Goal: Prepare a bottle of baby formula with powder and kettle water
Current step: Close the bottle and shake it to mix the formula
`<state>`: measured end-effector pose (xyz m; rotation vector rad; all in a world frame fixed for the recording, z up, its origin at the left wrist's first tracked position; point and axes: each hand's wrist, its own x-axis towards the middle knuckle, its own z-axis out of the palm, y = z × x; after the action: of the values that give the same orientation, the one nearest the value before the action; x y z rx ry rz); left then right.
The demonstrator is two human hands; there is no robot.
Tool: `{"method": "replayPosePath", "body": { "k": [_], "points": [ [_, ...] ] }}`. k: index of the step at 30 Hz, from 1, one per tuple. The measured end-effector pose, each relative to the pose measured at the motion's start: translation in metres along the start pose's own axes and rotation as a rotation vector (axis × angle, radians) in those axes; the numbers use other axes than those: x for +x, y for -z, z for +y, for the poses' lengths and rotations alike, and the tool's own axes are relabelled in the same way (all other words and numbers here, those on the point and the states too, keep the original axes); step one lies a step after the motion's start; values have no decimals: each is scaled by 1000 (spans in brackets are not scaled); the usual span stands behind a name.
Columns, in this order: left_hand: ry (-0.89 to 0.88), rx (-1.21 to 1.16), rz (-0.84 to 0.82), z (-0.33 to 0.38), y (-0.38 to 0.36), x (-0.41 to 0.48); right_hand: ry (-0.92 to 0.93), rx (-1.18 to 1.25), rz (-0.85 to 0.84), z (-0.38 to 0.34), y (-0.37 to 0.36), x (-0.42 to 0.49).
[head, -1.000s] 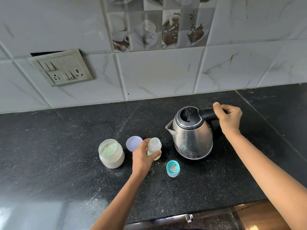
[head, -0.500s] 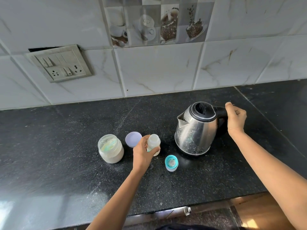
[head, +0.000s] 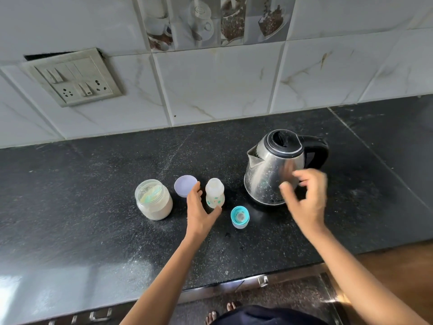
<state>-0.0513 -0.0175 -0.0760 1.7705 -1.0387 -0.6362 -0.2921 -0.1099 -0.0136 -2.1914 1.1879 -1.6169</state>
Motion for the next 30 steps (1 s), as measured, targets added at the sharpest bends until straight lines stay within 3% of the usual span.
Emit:
{"method": "replayPosePath", "body": {
  "k": [4, 8, 11, 18, 24, 27, 30],
  "points": [
    [-247, 104, 73, -8, -1, -27, -129, 194, -626, -17, -22, -42],
    [-310, 266, -201, -17, -11, -41, -233, 80, -891, -19, -43, -54],
    [-249, 314, -321, -18, -23, -42, -256, 58, -882, -20, -53, -58],
    [-221, 296, -158, -13, -32, -35, -326, 97, -742, -38, -56, -58],
    [-214, 320, -156, -12, -24, -33, -430, 429, -497, -60, -53, -35],
    [-155, 322, -155, -18, -13, -36, -329, 226, -569, -66, -63, -7],
    [-118, 242, -48, -22, 0, -38, -213, -1, -721, -65, -76, 16]
  ]
}}
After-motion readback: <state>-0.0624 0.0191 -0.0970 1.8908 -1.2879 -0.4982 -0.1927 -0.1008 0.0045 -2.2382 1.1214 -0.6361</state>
